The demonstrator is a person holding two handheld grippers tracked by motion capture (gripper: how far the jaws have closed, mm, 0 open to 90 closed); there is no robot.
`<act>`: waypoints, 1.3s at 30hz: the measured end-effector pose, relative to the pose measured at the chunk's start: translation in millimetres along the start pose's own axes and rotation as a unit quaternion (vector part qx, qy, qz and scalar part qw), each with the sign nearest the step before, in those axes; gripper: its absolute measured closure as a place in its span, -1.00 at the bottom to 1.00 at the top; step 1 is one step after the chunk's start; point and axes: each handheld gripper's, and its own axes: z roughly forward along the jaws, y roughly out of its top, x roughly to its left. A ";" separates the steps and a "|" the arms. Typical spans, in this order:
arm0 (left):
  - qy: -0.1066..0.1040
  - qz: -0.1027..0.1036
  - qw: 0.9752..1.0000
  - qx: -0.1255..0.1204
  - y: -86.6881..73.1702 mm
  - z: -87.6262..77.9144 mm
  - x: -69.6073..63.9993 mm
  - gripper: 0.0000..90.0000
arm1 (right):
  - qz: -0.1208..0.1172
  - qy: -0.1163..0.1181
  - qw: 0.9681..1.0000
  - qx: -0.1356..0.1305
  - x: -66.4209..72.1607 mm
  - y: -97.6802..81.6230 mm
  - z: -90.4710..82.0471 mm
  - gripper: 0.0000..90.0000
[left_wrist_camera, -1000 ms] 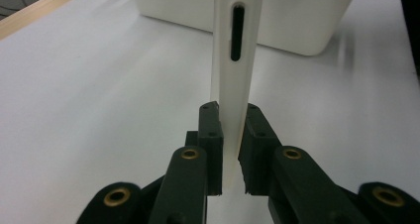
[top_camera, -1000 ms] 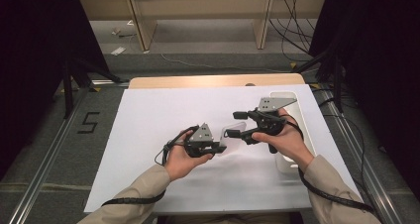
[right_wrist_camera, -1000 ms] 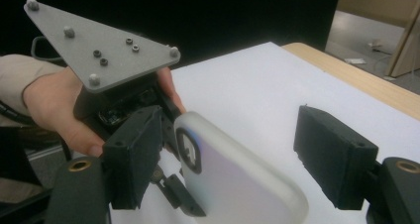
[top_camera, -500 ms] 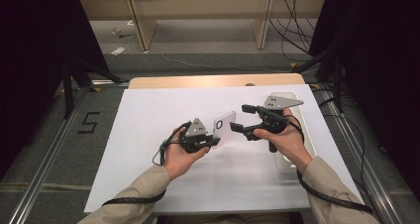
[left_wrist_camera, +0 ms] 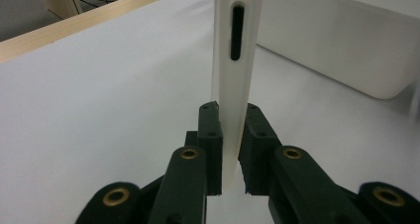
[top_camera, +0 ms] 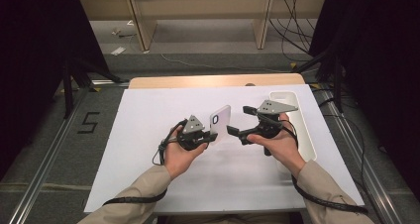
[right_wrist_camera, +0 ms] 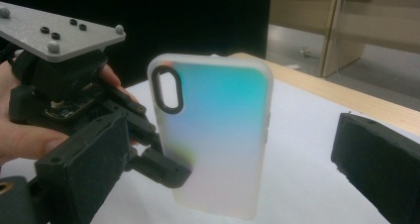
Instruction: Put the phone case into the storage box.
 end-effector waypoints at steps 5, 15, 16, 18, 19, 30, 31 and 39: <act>0.001 -0.002 1.000 -0.001 0.4 0.6 -0.6 0.79 | -0.001 -0.007 1.000 -0.002 0.8 -1.2 1.2 -0.95; 0.005 -0.004 1.000 0.002 0.1 2.4 -0.1 0.79 | 0.004 -0.020 1.000 -0.012 -0.2 -1.3 0.1 -0.94; 0.005 -0.005 1.000 0.002 0.3 2.7 -0.2 0.79 | 0.004 -0.021 1.000 -0.013 0.0 -1.5 0.3 -0.94; 0.005 -0.004 1.000 0.004 1.1 3.4 -0.6 0.79 | 0.005 -0.026 1.000 -0.016 0.8 -1.8 0.7 -0.93; 0.005 -0.007 1.000 0.000 1.2 4.6 -1.6 0.79 | 0.006 -0.027 0.999 -0.017 1.2 -1.8 0.7 -0.93; -0.004 -0.003 1.000 0.008 4.2 11.8 -12.6 0.79 | 0.010 -0.035 0.999 -0.024 6.3 -1.4 3.9 -0.93; -0.004 -0.003 1.000 0.008 4.2 11.9 -12.7 0.79 | 0.011 -0.035 0.999 -0.025 6.4 -1.7 4.3 -0.93; -0.004 -0.005 1.000 0.006 4.9 13.4 -14.8 0.79 | 0.017 -0.038 0.999 -0.026 8.4 -3.0 7.9 -0.96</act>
